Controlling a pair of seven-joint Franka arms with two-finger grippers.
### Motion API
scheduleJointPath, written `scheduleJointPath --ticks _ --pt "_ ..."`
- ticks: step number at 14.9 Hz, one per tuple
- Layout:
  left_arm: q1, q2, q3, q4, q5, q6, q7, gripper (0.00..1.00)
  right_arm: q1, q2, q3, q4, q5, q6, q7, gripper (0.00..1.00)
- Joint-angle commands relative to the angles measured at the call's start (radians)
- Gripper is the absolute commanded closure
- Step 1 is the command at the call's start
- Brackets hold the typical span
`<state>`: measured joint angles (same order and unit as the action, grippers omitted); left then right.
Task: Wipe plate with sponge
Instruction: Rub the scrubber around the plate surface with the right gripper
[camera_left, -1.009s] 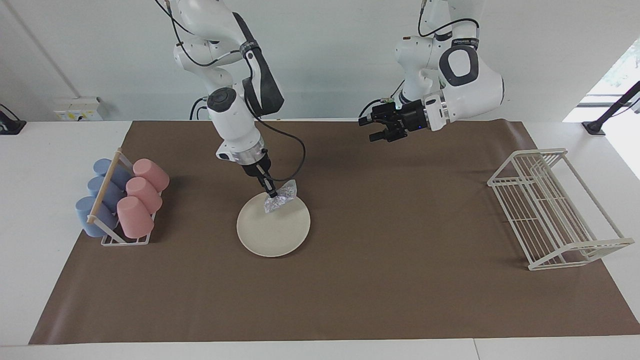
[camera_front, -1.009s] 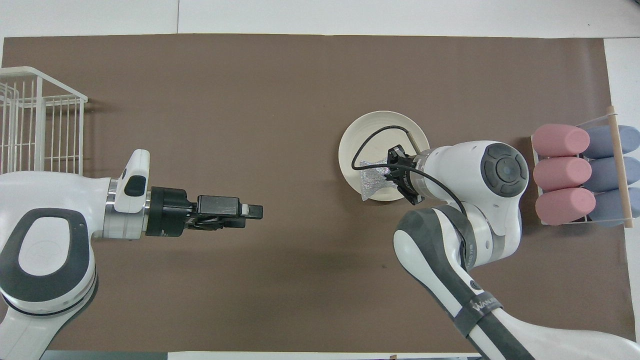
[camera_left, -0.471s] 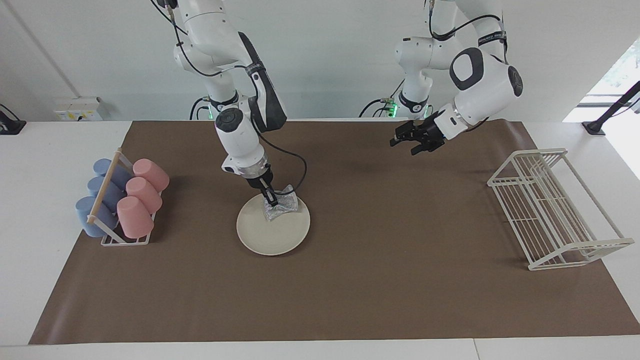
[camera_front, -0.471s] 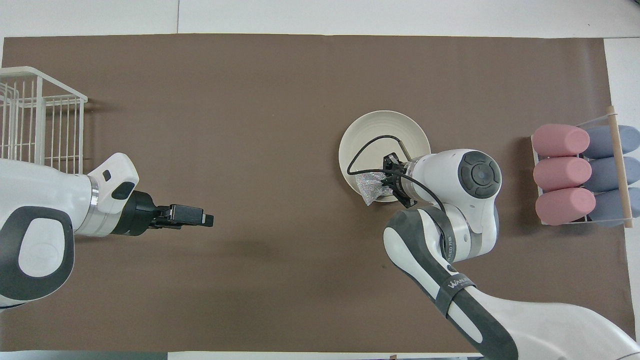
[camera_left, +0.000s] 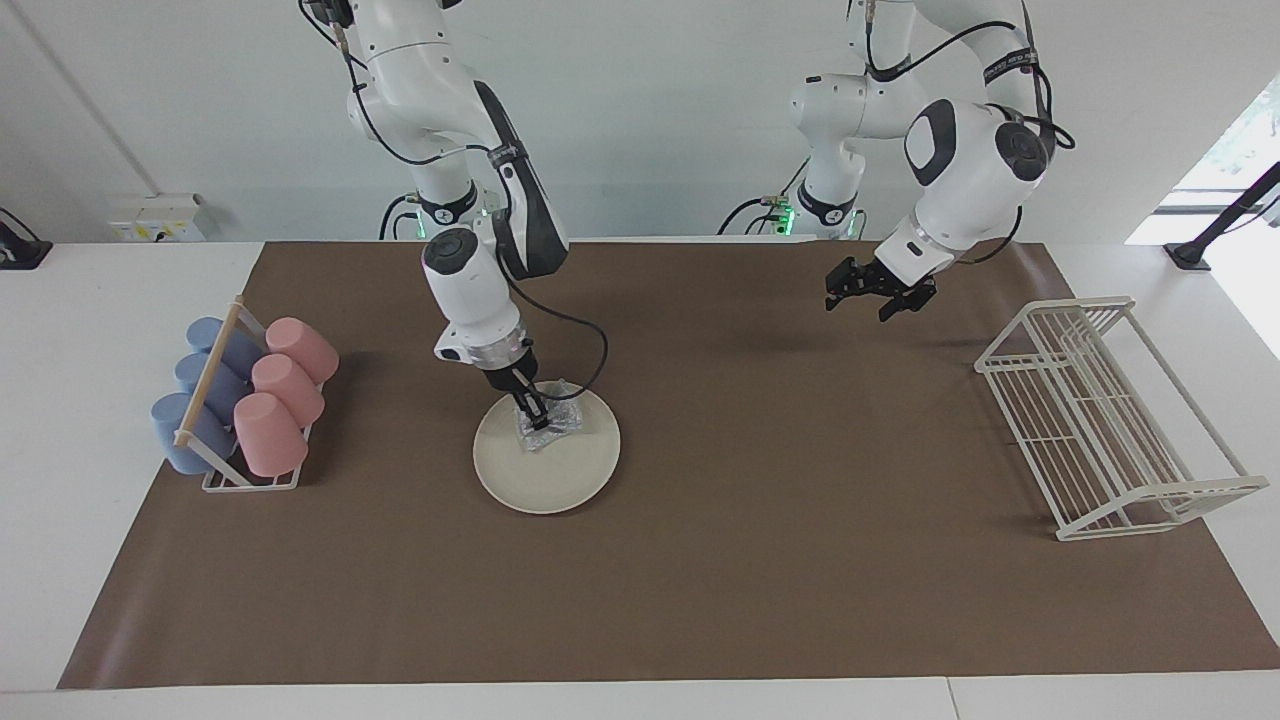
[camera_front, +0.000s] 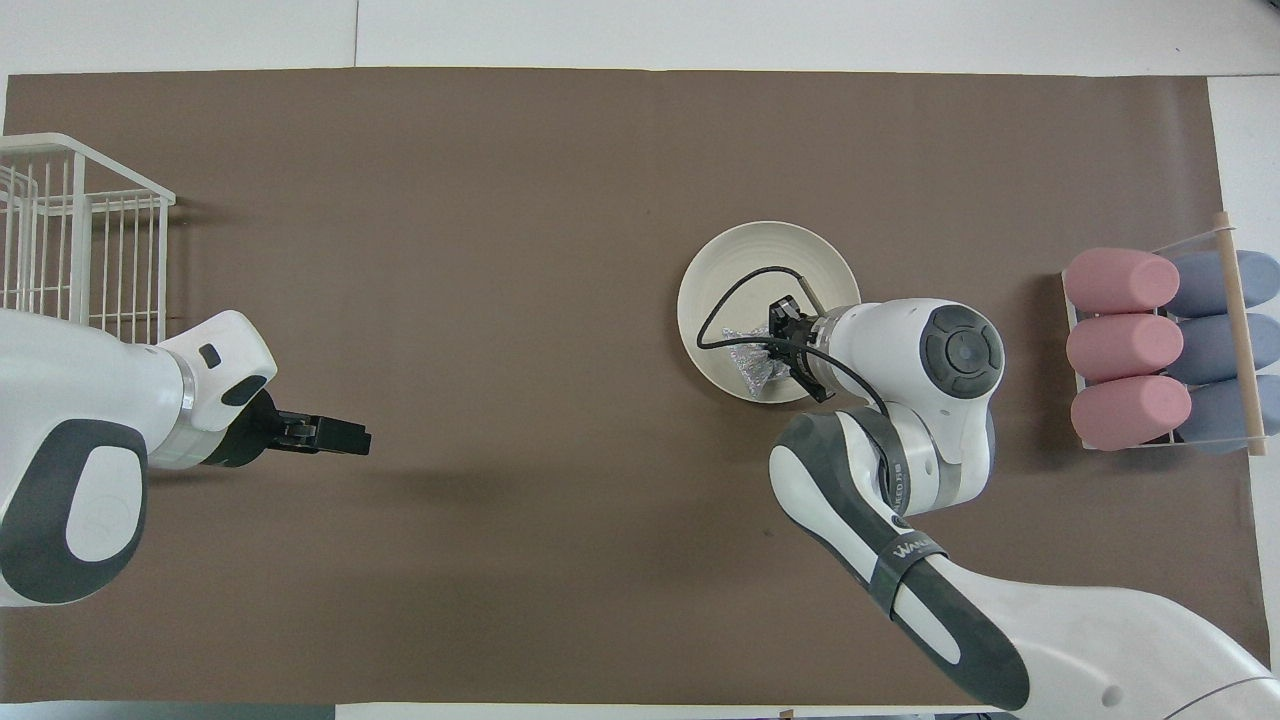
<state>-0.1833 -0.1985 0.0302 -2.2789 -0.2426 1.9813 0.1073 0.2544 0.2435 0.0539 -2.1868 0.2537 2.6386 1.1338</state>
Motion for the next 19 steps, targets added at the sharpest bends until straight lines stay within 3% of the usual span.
scheduleJointPath --ticks 1,6,10,13,16,19 --pt "0.031 0.007 -0.009 0.002 0.025 0.027 -0.012 0.0 -0.055 0.056 0.007 0.002 -0.004 0.027 -0.091 1.0" --pt "0.031 0.008 -0.012 0.007 0.025 0.033 -0.012 0.0 -0.043 0.057 0.009 0.002 0.001 0.035 -0.079 1.0" --pt "0.031 0.008 -0.01 0.007 0.025 0.033 -0.012 0.0 0.069 0.072 0.009 0.025 0.048 0.038 0.118 1.0" --pt "0.031 0.008 -0.012 0.007 0.025 0.033 -0.012 0.0 0.085 0.076 0.009 0.03 0.058 0.043 0.146 1.0" --pt "0.031 0.008 -0.01 0.007 0.025 0.033 -0.014 0.0 0.074 0.085 0.006 0.03 0.056 0.075 0.112 1.0" --pt "0.03 0.004 -0.013 0.019 0.017 0.028 -0.015 0.0 -0.005 0.086 0.0 0.03 0.052 0.074 -0.092 1.0"
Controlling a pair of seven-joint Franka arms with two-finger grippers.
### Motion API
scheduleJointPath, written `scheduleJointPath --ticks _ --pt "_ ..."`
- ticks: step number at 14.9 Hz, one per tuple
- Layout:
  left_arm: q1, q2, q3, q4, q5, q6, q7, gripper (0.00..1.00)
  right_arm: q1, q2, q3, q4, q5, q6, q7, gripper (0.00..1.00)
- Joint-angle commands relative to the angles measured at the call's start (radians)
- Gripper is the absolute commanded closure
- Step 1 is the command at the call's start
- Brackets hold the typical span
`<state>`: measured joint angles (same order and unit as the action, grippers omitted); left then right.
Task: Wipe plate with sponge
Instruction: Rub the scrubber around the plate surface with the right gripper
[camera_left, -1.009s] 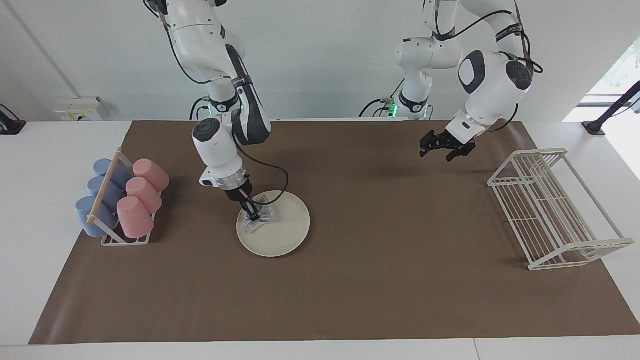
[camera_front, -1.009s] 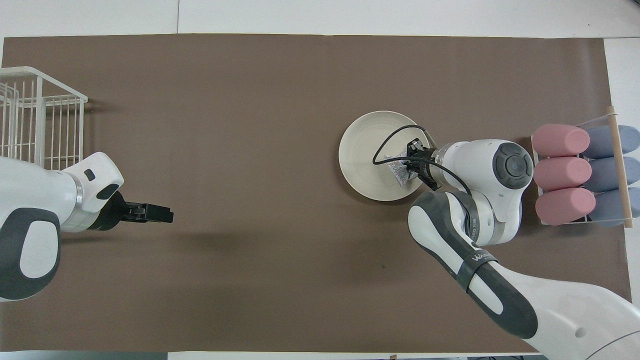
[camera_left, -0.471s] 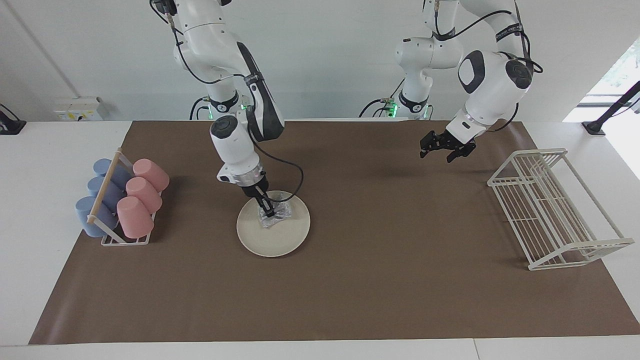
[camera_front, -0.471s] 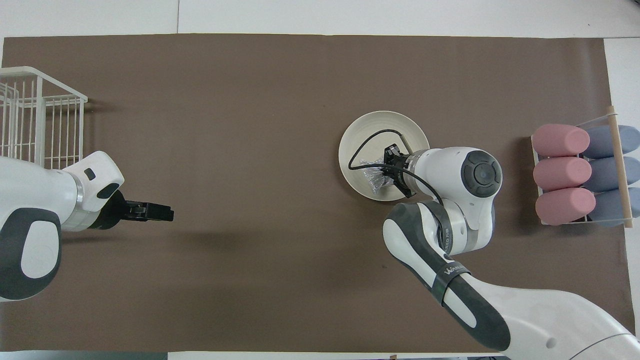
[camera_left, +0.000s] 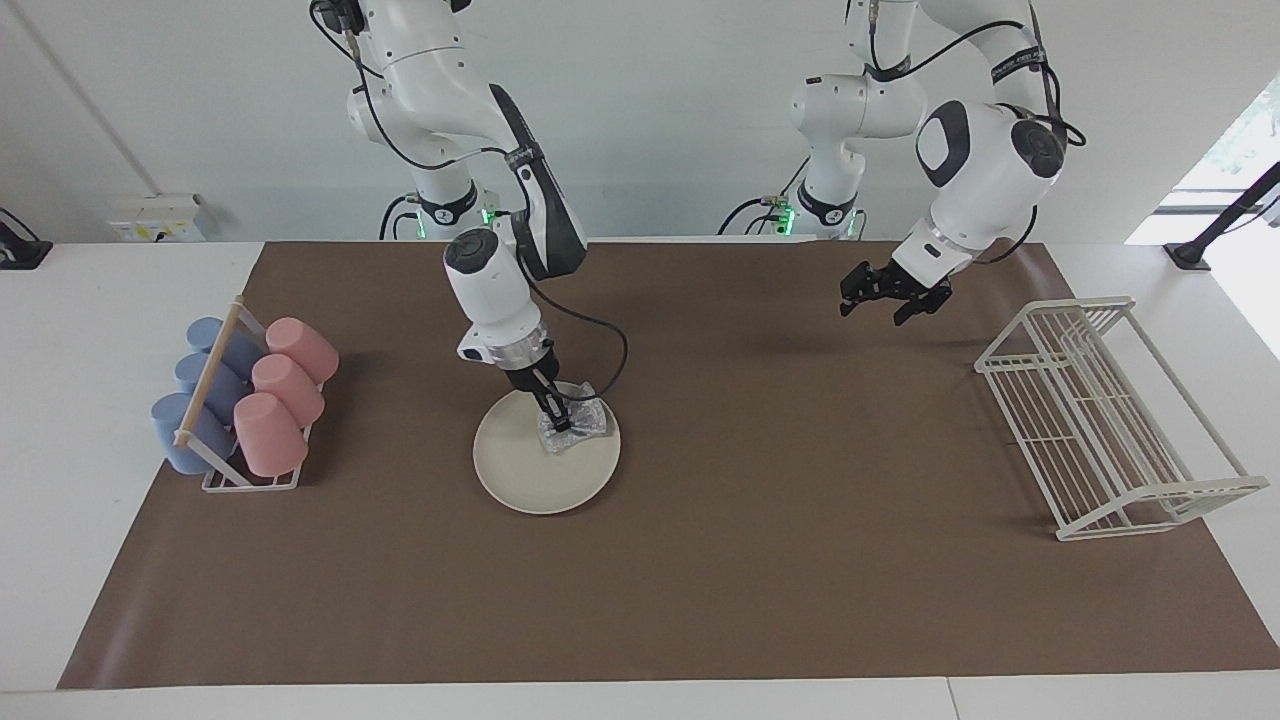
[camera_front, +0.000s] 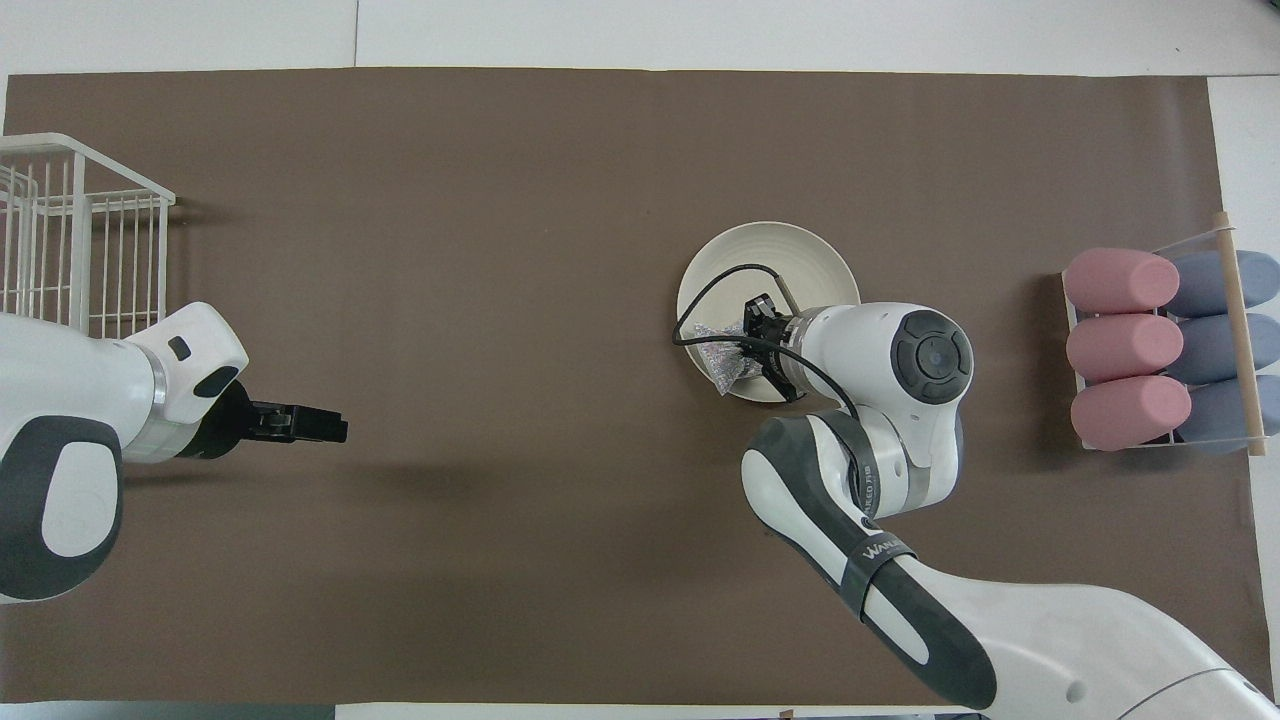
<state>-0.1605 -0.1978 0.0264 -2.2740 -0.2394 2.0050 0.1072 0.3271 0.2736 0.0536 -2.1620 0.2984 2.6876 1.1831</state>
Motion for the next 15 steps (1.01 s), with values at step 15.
scheduleJointPath --ticks 15 --pt "-0.004 0.0 -0.011 0.014 -0.645 -0.003 -0.084 0.0 0.06 0.084 0.002 0.004 0.013 0.115 0.112 1.0"
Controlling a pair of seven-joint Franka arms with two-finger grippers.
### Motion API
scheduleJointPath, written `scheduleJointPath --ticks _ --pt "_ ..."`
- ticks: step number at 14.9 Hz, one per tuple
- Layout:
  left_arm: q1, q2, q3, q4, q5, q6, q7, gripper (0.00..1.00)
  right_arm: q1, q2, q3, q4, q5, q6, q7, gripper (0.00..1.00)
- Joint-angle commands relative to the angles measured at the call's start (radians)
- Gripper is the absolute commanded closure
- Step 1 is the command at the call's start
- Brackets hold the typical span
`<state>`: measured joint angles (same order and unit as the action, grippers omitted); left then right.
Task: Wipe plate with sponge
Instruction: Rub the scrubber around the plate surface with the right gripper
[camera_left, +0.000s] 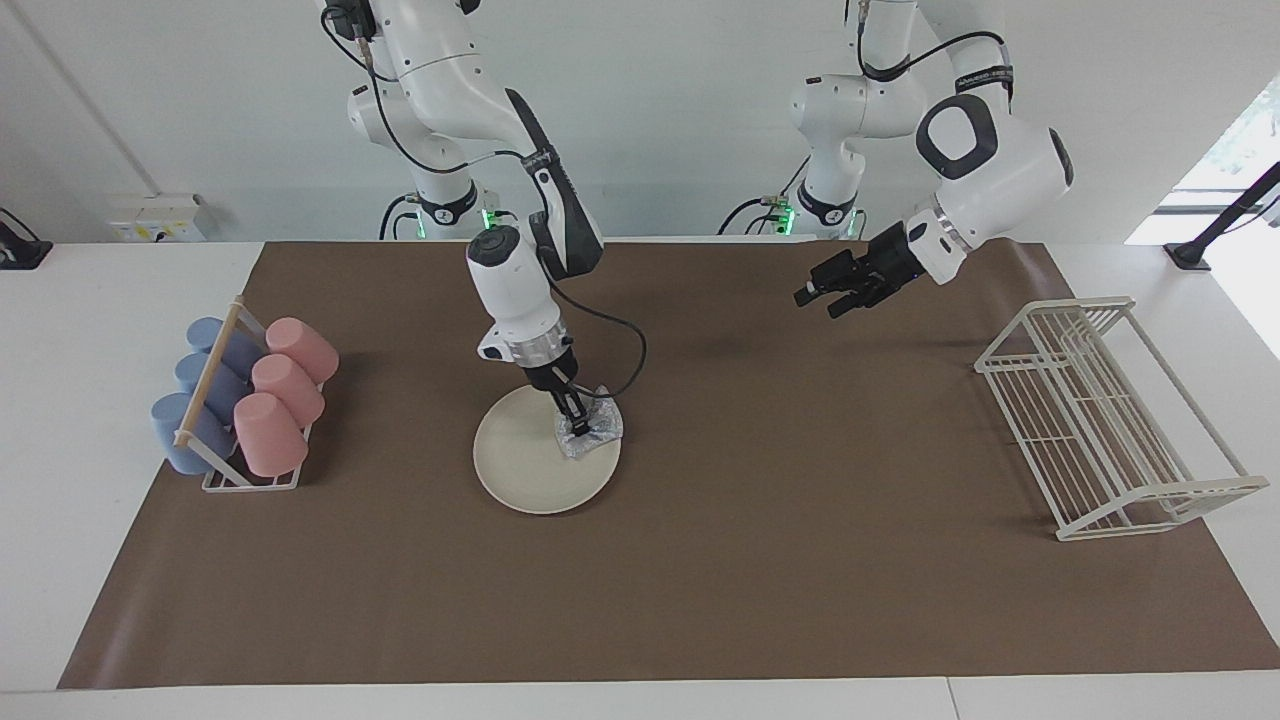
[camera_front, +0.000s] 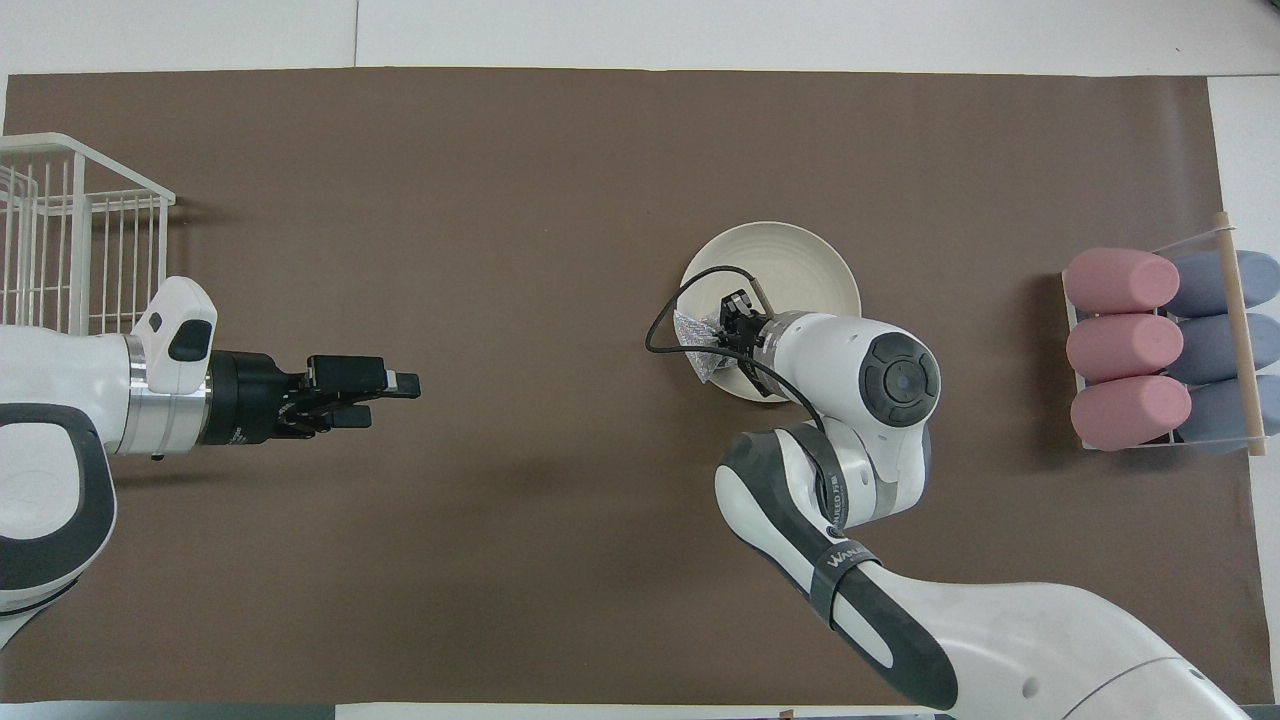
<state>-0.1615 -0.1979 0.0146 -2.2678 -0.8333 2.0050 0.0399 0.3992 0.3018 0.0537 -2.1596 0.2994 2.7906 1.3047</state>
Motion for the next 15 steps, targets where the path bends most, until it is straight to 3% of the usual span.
scheduleJointPath --ticks 1,4,8,13,15 --pt "-0.003 0.0 0.001 0.008 -0.072 -0.003 -0.018 0.0 -0.013 0.057 0.0 0.01 0.01 0.012 -0.008 1.0" --pt "-0.003 0.0 0.001 0.008 -0.079 -0.003 -0.018 0.0 -0.025 0.043 -0.002 0.084 0.01 -0.058 -0.005 1.0" --pt "-0.003 0.0 -0.001 0.008 -0.092 -0.002 -0.018 0.0 -0.037 -0.016 -0.012 0.234 0.01 -0.333 0.027 1.0" --pt "-0.003 -0.002 -0.001 0.013 -0.271 -0.024 -0.006 0.0 0.03 -0.099 -0.012 0.303 -0.016 -0.471 0.23 1.0" --pt "-0.007 -0.002 -0.004 0.017 -0.32 -0.051 -0.006 0.0 0.079 -0.101 -0.011 0.368 -0.093 -0.528 0.332 1.0"
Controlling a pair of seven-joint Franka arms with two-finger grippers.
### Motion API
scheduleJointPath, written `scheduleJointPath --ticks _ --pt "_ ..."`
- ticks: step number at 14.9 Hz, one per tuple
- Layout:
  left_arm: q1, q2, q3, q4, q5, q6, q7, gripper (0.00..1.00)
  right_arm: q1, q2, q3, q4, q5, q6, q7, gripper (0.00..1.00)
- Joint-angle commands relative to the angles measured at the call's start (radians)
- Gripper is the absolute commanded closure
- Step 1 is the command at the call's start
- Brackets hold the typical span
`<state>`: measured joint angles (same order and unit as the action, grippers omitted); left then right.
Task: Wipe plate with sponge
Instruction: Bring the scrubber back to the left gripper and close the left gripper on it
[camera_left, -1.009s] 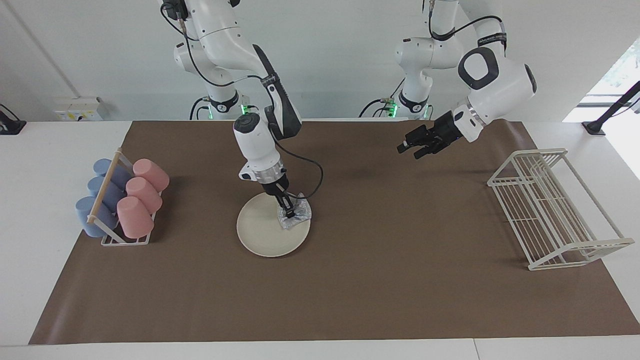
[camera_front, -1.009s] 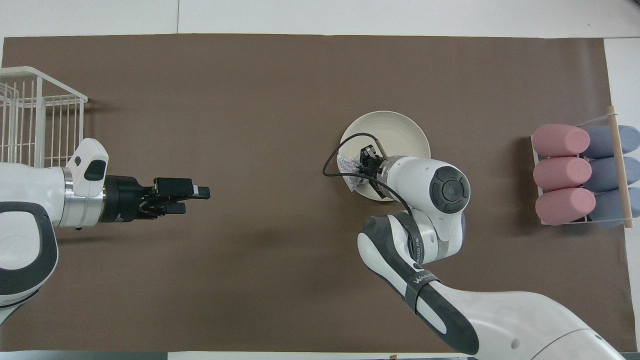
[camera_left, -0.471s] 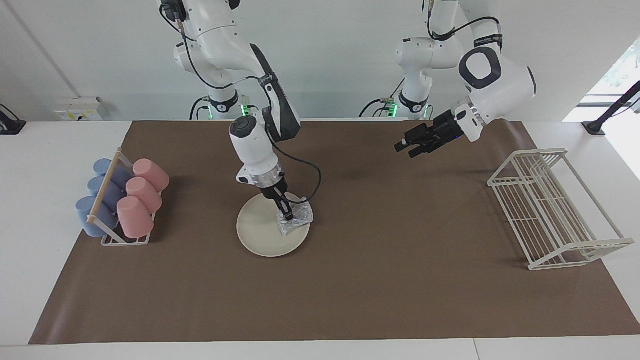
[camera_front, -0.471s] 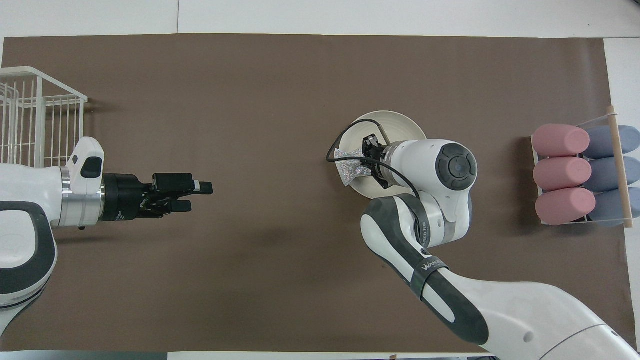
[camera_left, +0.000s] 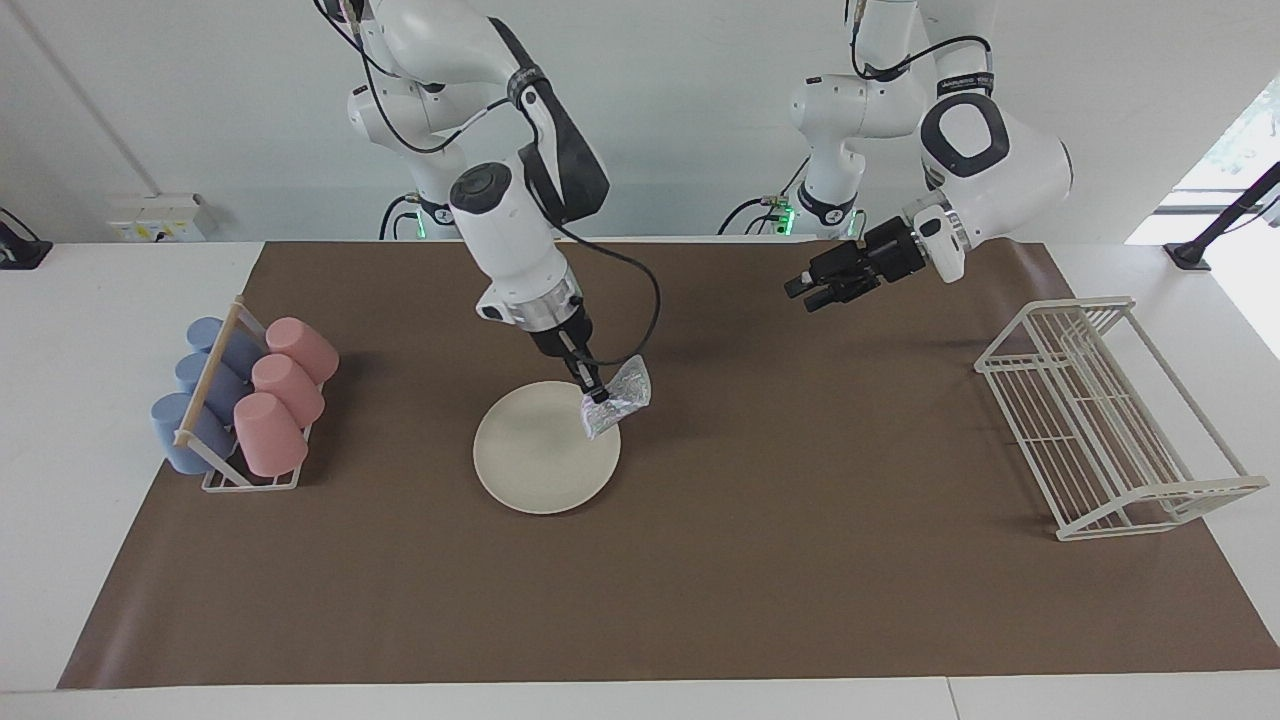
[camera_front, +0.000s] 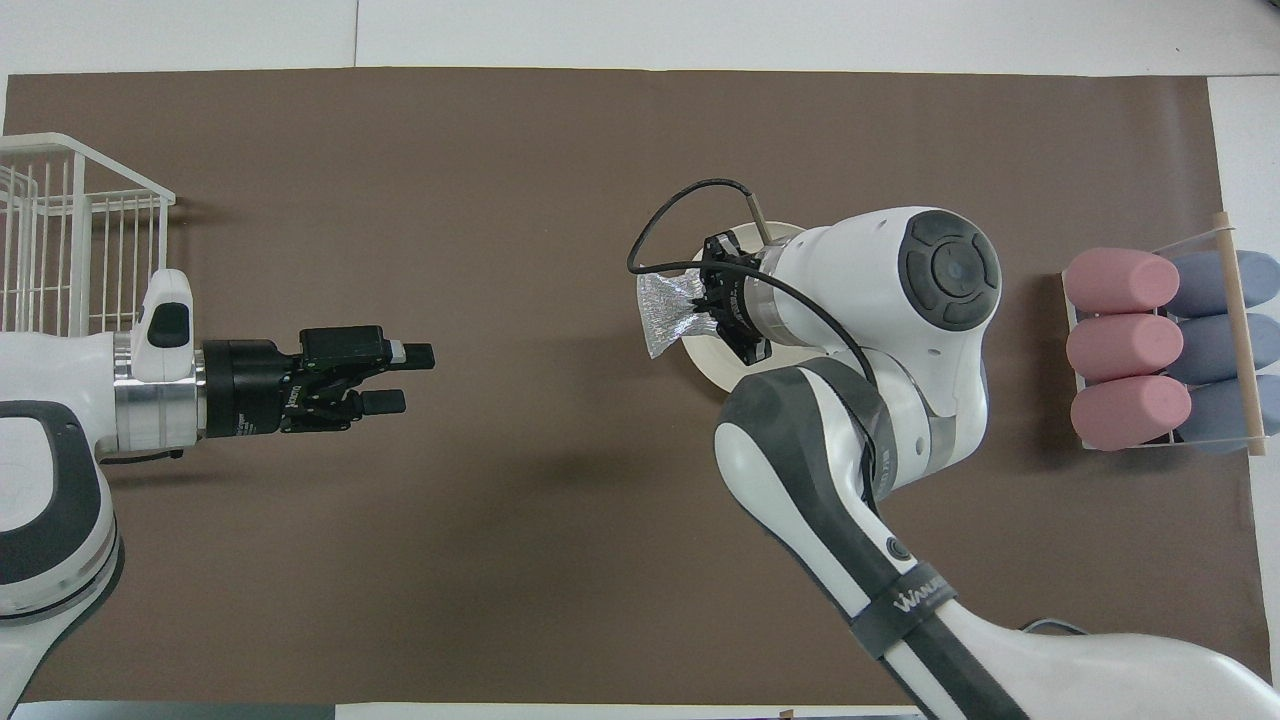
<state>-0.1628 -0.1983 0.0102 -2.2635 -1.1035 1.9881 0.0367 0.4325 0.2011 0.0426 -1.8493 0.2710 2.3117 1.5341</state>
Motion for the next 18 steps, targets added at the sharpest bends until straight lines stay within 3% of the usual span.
scheduleJointPath --ticks 1,5,8,13,17,18 --pt "-0.014 -0.001 0.002 0.015 -0.086 -0.044 -0.001 0.0 0.075 0.003 0.002 0.091 -0.117 -0.072 0.162 1.0" --pt "-0.079 0.0 0.002 0.025 -0.15 -0.029 0.023 0.0 0.192 0.007 0.002 0.133 -0.2 -0.092 0.345 1.0" --pt "-0.11 0.002 0.004 -0.013 -0.197 -0.003 0.19 0.0 0.227 0.009 0.002 0.165 -0.24 -0.097 0.424 1.0" --pt "-0.129 0.022 0.005 -0.044 -0.199 0.061 0.356 0.0 0.23 0.001 0.003 0.17 -0.242 -0.112 0.439 1.0" --pt "-0.142 0.023 0.002 -0.048 -0.197 0.098 0.367 0.0 0.227 0.004 0.002 0.179 -0.243 -0.109 0.437 1.0" --pt "-0.165 0.022 0.002 -0.05 -0.197 0.113 0.371 0.08 0.227 0.006 0.002 0.182 -0.242 -0.11 0.437 1.0"
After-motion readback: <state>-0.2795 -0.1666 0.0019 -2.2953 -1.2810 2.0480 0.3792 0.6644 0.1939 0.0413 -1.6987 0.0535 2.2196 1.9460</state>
